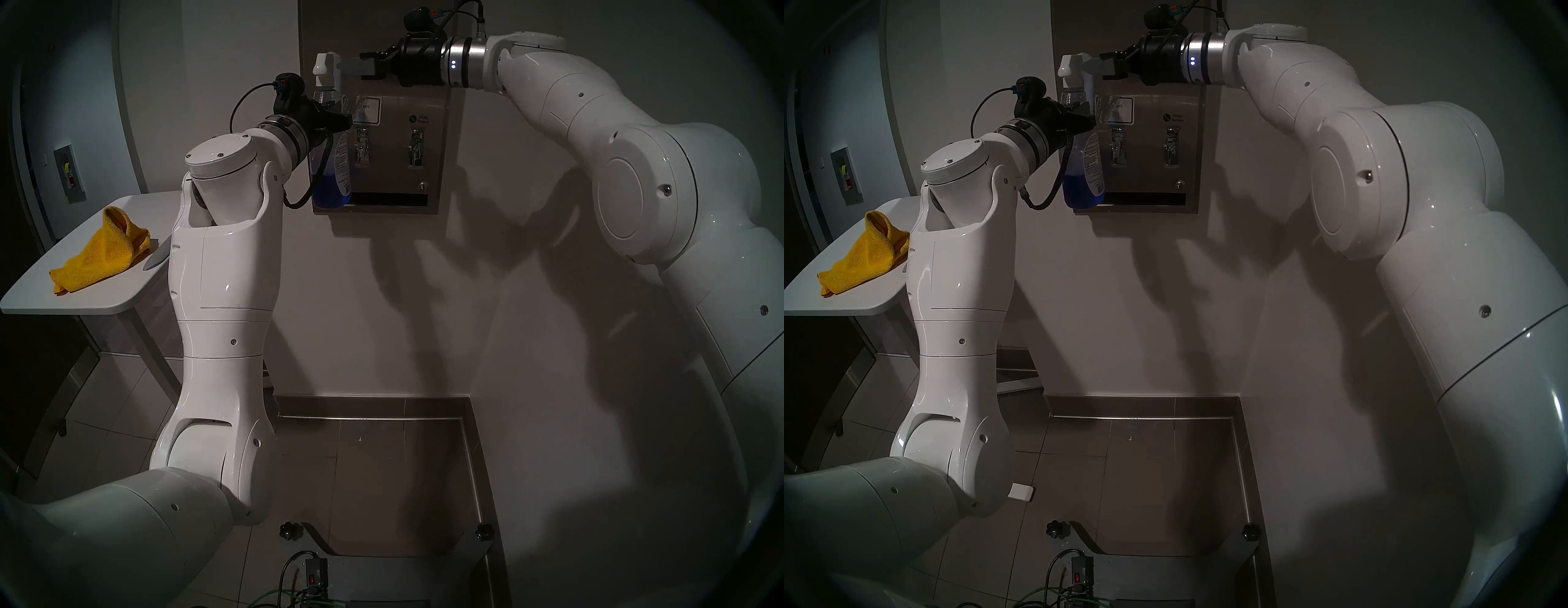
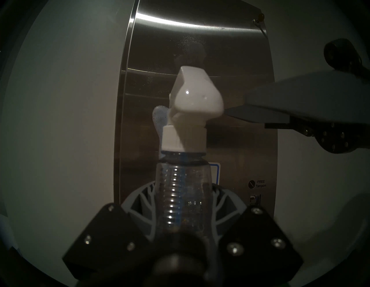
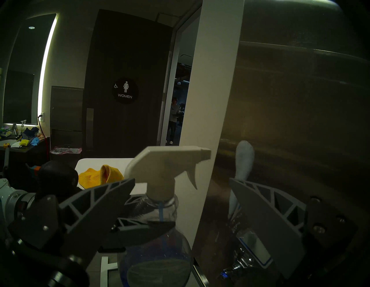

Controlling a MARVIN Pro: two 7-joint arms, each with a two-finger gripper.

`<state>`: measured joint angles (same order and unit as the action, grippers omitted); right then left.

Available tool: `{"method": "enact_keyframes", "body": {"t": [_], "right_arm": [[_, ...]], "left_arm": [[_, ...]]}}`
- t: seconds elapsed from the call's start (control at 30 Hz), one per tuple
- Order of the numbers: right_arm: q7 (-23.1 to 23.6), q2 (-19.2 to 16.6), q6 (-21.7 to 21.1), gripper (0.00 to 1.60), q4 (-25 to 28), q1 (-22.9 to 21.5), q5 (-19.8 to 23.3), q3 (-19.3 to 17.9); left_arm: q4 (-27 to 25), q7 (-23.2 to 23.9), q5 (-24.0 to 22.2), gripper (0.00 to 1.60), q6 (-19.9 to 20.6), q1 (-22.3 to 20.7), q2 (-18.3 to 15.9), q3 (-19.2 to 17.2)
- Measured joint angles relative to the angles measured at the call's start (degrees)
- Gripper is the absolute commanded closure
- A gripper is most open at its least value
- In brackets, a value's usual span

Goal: Pick up the cleaner bottle and spray the cleaner onto the surface

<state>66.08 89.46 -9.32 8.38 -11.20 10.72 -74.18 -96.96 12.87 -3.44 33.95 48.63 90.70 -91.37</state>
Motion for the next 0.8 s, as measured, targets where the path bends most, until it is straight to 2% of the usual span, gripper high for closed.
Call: {"method": "enact_keyframes", "body": {"t": [0.23,0.4,0.8], "right_arm": [[-1.6,-0.3,1.7,0.00,0.2,-0.2,-1.7,1.4],[-4.8,0.9,4.0,0.00,0.5,0.1,-3.8,3.2],[-7.5,3.1,7.3,0.00,1.2,1.8,-4.8,3.5]], "left_arm": [[-0.2,-0.3,0.1,1.60,-0.4,-0.3,0.0,-0.1],[-0.2,-0.5,0.3,1.60,-1.3,-0.6,0.1,-0.1],[-0.1,-1.3,0.9,1.60,-2.7,-0.6,0.1,-0.2]]}}
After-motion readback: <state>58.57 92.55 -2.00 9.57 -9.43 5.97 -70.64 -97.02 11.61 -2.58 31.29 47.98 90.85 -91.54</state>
